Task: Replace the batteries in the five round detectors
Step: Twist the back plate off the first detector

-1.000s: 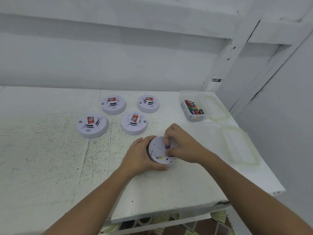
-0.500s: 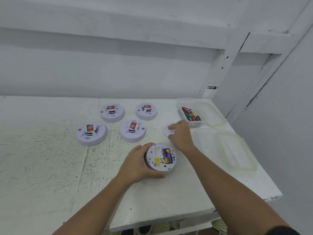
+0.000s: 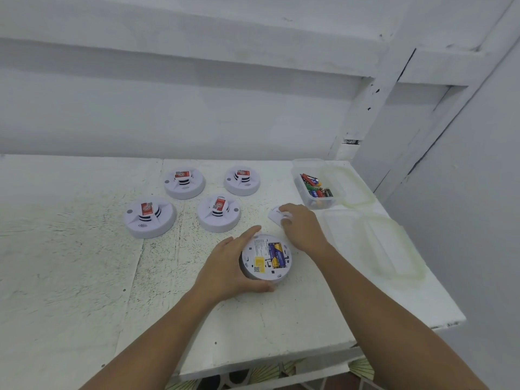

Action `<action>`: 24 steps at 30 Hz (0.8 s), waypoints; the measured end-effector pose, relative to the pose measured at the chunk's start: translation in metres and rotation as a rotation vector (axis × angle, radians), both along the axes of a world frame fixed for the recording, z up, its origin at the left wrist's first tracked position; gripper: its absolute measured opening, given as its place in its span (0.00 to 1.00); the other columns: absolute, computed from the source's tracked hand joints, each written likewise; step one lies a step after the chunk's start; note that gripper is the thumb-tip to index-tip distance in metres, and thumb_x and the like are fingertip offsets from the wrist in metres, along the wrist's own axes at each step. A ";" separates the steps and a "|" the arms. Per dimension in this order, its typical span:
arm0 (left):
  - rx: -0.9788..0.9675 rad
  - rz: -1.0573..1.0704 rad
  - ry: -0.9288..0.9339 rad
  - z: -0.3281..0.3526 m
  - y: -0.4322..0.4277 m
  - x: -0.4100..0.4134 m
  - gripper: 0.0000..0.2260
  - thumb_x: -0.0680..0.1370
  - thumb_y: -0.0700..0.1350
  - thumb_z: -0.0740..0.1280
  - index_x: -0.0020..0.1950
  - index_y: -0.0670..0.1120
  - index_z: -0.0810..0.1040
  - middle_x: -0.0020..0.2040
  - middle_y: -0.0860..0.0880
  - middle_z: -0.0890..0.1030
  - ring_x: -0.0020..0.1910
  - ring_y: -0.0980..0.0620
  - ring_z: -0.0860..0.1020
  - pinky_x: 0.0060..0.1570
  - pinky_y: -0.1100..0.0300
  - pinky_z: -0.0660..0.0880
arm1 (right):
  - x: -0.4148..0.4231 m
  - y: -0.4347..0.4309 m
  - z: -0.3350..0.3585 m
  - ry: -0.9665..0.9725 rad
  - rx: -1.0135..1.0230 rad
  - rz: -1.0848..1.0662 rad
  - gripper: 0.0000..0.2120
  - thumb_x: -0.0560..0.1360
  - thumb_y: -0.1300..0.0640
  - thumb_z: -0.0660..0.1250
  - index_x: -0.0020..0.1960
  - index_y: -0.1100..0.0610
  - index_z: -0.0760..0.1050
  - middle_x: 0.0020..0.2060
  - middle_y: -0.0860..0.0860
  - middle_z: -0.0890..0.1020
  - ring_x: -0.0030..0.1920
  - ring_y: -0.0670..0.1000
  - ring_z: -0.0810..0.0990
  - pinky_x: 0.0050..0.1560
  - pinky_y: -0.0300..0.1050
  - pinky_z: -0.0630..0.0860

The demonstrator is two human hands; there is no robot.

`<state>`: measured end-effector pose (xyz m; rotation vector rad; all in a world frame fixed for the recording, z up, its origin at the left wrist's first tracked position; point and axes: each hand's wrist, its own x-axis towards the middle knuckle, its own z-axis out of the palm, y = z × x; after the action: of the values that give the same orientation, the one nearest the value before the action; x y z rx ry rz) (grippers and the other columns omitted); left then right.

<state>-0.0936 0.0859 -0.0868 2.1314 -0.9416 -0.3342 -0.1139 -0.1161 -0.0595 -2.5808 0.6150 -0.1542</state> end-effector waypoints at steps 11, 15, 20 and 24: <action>0.009 -0.057 -0.100 -0.005 -0.002 0.001 0.49 0.58 0.75 0.68 0.75 0.63 0.54 0.60 0.65 0.66 0.59 0.61 0.67 0.65 0.60 0.61 | -0.058 0.037 0.018 -0.071 0.388 -0.065 0.03 0.75 0.59 0.67 0.45 0.52 0.77 0.47 0.48 0.81 0.44 0.45 0.81 0.33 0.31 0.74; 0.008 -0.022 -0.097 -0.008 -0.005 0.001 0.47 0.59 0.77 0.63 0.74 0.61 0.58 0.62 0.62 0.70 0.59 0.59 0.69 0.66 0.56 0.62 | -0.062 0.041 0.016 -0.097 0.316 -0.060 0.03 0.77 0.59 0.65 0.47 0.54 0.77 0.45 0.48 0.79 0.39 0.39 0.78 0.29 0.25 0.70; -0.050 0.056 -0.150 -0.007 -0.010 -0.006 0.43 0.61 0.74 0.65 0.72 0.54 0.65 0.54 0.62 0.73 0.50 0.63 0.67 0.65 0.53 0.65 | -0.059 0.041 0.018 -0.051 0.239 -0.012 0.04 0.78 0.59 0.63 0.50 0.55 0.76 0.48 0.49 0.79 0.41 0.42 0.77 0.31 0.27 0.71; -0.063 0.067 -0.188 -0.008 -0.012 -0.007 0.43 0.62 0.73 0.64 0.71 0.51 0.67 0.57 0.56 0.77 0.52 0.59 0.71 0.64 0.49 0.68 | -0.056 0.041 0.021 -0.020 0.214 0.020 0.02 0.77 0.59 0.63 0.48 0.54 0.74 0.48 0.49 0.78 0.46 0.46 0.78 0.39 0.34 0.75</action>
<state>-0.1009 0.0742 -0.0952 2.1575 -0.9703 -0.0702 -0.1701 -0.0756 -0.0382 -2.3756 0.5656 -0.1012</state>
